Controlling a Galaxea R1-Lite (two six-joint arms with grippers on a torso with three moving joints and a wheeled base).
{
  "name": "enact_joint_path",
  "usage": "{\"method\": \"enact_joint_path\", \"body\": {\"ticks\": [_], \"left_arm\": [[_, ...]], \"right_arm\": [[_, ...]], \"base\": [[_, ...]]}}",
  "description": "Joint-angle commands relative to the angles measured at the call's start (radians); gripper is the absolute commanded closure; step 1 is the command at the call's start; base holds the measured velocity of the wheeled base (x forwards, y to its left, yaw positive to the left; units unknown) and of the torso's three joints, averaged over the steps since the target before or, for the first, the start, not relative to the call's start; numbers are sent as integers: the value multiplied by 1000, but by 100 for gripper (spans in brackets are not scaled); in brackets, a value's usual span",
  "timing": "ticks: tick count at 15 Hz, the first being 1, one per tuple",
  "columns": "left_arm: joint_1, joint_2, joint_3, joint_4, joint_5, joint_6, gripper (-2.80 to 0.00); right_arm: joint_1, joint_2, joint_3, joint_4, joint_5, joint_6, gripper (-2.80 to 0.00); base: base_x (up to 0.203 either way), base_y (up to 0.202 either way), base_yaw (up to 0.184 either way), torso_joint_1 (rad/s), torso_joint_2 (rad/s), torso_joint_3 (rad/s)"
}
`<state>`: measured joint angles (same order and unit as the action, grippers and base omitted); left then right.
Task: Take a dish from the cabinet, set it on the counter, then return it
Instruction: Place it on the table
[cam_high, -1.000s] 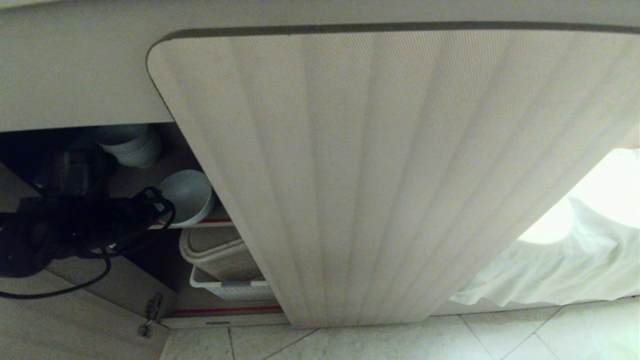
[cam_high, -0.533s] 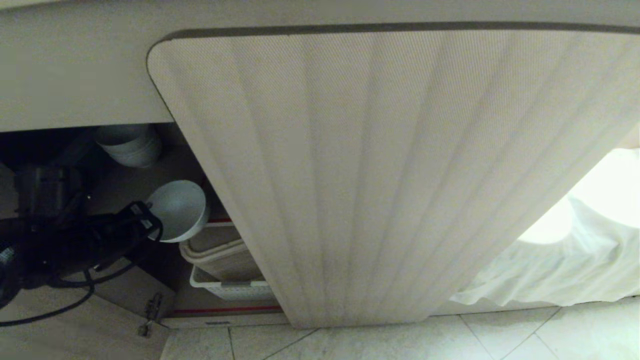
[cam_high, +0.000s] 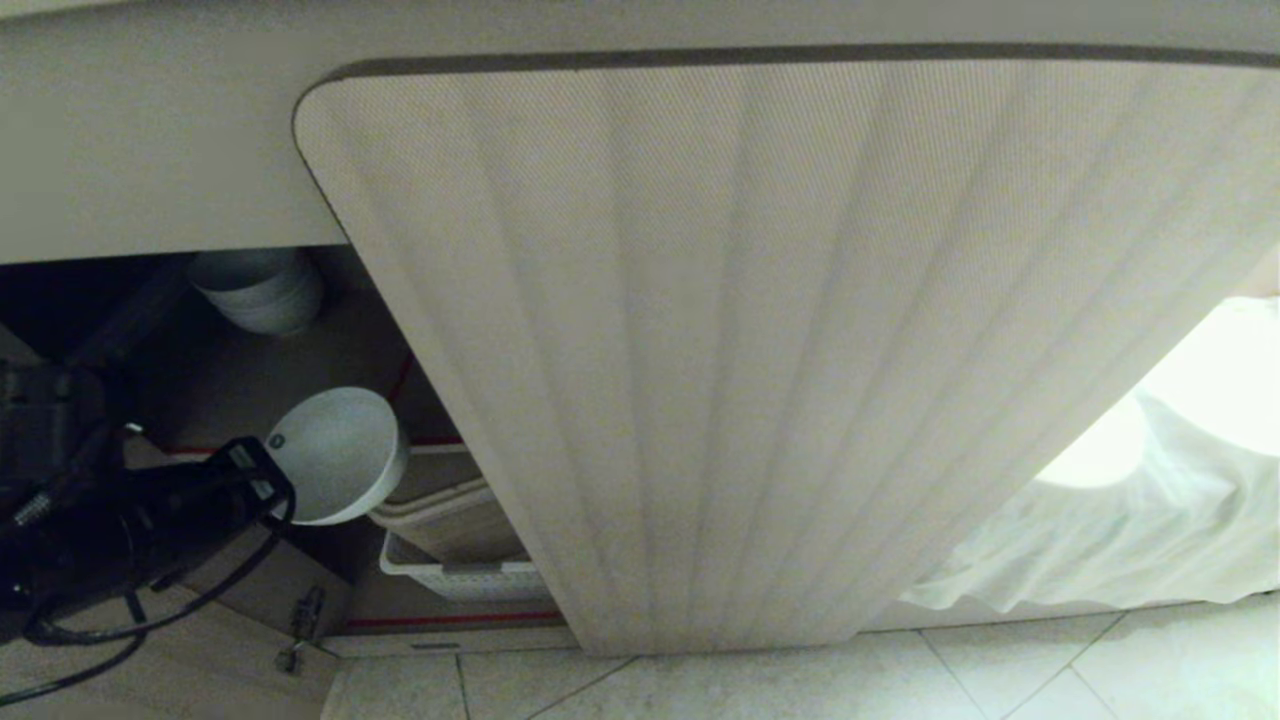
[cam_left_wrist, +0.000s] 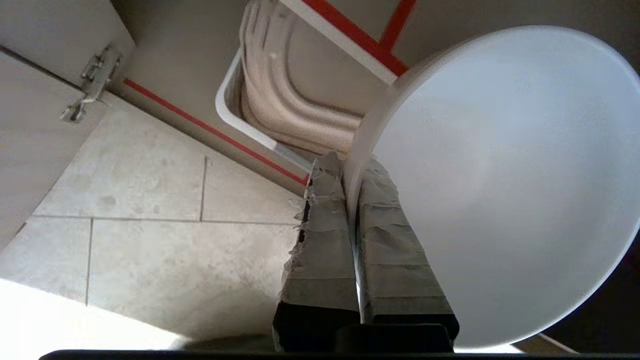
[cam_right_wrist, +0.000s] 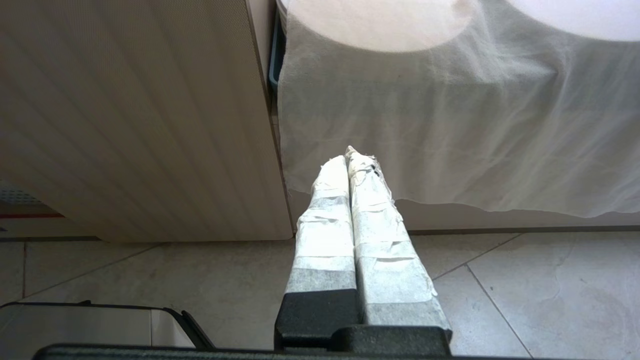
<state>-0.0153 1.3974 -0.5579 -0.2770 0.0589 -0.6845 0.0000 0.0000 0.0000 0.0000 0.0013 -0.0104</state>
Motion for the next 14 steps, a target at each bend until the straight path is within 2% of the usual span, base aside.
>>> {"method": "enact_joint_path", "body": {"ticks": [1,5,14], "left_arm": [[0,-39,8,11,-1,-4,0],[-17,-107,35,71,-8,12,0],[-148,-273,49,267,-16,39,0]], "right_arm": [[0,0,0,0,0,0,0],[0,0,0,0,0,0,0],[0,0,0,0,0,0,0]], "base": [[0,0,0,0,0,0],[0,0,0,0,0,0],[0,0,0,0,0,0]]}}
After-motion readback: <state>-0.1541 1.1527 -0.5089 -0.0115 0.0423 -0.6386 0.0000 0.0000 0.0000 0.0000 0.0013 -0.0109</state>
